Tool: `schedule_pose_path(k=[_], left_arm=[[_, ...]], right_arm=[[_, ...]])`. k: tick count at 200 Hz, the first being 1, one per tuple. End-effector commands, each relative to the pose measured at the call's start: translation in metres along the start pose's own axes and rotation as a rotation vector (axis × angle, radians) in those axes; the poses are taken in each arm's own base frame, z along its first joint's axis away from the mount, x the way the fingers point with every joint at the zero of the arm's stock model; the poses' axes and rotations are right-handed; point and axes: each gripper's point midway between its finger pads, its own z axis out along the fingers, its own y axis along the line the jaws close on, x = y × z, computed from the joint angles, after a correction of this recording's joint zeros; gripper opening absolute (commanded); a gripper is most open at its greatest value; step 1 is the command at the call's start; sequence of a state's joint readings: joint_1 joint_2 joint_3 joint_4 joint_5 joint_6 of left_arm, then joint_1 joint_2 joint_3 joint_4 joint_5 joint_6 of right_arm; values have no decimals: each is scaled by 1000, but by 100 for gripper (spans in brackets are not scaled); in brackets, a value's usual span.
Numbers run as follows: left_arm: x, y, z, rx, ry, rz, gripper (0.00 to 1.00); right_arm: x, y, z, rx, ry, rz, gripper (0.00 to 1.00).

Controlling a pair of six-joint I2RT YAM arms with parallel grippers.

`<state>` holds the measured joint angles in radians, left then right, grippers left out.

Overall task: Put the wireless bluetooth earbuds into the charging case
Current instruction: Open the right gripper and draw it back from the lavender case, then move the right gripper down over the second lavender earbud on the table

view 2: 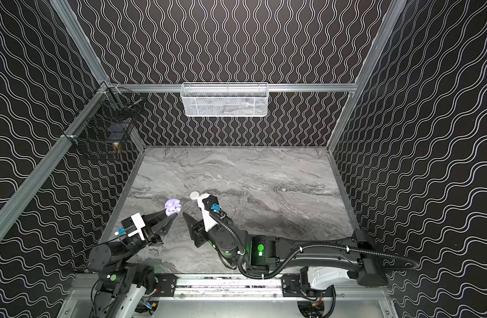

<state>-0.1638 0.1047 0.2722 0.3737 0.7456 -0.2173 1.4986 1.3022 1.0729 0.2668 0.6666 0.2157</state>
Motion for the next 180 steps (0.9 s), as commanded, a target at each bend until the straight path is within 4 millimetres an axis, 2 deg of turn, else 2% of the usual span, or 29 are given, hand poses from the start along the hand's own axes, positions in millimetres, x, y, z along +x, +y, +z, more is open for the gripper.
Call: schedule_pose_path(k=[1, 26, 47, 84, 137, 180], left_arm=[[-13, -14, 1, 81, -46, 22, 0], [-14, -20, 0, 117, -60, 28, 0], [-16, -22, -1, 129, -68, 32, 0], [-17, -23, -1, 134, -70, 29, 0], [-17, -22, -1, 130, -73, 28, 0], [-16, -18, 1, 113, -67, 19, 0]], right_arm=[[-8, 21, 6, -78, -10, -20, 54], [-3, 13, 13, -13, -9, -11, 56], [1, 1, 18, 56, -11, -3, 52], [7, -9, 17, 93, -2, 5, 47], [12, -8, 15, 69, 5, -1, 47], [13, -3, 9, 7, -8, -11, 50]])
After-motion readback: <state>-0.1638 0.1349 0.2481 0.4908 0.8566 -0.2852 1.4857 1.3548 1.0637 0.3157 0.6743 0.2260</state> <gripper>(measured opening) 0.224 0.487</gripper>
